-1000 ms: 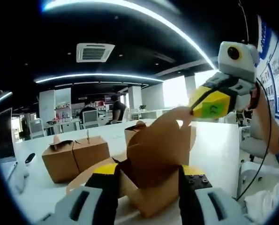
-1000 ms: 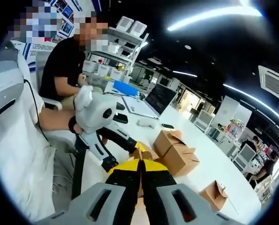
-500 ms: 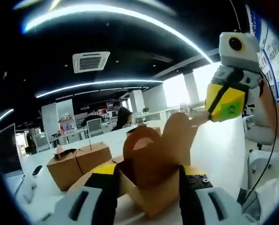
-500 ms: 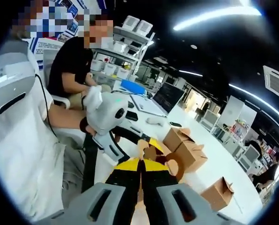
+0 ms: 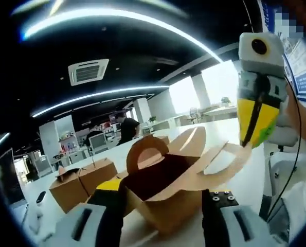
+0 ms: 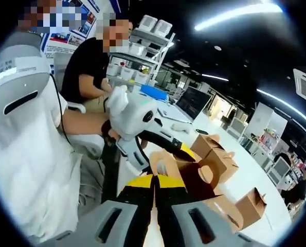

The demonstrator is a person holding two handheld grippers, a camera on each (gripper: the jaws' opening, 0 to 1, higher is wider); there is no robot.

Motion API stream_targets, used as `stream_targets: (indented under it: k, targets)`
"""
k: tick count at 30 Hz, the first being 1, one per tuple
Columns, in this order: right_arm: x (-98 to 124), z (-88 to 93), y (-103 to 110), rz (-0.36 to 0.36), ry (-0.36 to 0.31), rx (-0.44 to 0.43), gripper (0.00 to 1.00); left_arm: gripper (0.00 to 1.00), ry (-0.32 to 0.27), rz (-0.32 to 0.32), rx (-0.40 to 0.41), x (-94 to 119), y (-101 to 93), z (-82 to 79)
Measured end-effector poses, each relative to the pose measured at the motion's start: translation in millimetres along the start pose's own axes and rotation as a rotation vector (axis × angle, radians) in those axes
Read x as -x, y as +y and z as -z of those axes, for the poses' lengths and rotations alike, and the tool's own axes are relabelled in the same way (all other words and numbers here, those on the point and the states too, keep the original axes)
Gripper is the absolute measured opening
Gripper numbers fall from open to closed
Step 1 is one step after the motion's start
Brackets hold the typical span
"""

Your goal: Pick up one paper box from the group, open the paper box, and remove the item inside

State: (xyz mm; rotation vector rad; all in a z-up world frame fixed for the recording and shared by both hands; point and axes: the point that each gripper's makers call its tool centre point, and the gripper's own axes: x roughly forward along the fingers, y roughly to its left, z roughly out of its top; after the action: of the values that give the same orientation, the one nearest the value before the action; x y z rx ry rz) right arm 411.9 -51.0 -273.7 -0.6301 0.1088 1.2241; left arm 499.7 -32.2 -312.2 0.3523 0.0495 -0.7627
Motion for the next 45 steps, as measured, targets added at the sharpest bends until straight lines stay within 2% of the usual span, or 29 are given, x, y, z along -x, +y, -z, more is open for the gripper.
stream_targets:
  k: [4,7,10,14,19,22,23,24,29,35,39,45]
  targets:
    - [0,3.1,3,-0.007,0.003,-0.005,0.03,0.76,0.055,0.128,-0.132,5,-14.6,8.1]
    - [-1,6.2,4,-0.009,0.009,-0.008,0.03,0.78,0.038,0.143,-0.096,9,-11.9,3.3]
    - [0,8.2,4,-0.012,0.011,-0.012,0.03,0.83,-0.002,0.245,0.027,14,-21.8,-2.3]
    - [1,10.0,5,-0.012,0.01,-0.016,0.03,0.88,-0.06,0.335,0.151,22,-25.3,-12.7]
    - [1,13.5,5,-0.015,0.01,-0.025,0.03,0.88,-0.131,0.422,0.331,31,-23.6,-26.8]
    - [1,17.0,6,-0.017,0.016,-0.027,0.03,0.88,-0.178,0.461,0.488,33,-18.0,-35.1]
    - [1,18.2,6,-0.018,0.019,-0.027,0.03,0.88,-0.178,0.463,0.524,33,-15.7,-35.8]
    - [1,19.1,7,-0.017,0.019,-0.03,0.03,0.88,-0.178,0.458,0.527,32,-13.4,-36.1]
    - [-3,26.0,10,-0.024,0.03,-0.037,0.03,0.83,-0.171,0.416,0.506,28,-10.7,-38.2]
    - [-5,30.3,13,-0.028,0.041,-0.041,0.03,0.73,-0.165,0.236,0.37,19,13.7,-32.5]
    - [-8,35.0,14,-0.03,0.047,-0.05,0.03,0.72,-0.152,0.214,0.369,16,15.4,-27.3]
    - [-10,38.3,15,-0.033,0.051,-0.05,0.03,0.7,-0.087,0.208,0.331,8,8.6,-11.0]
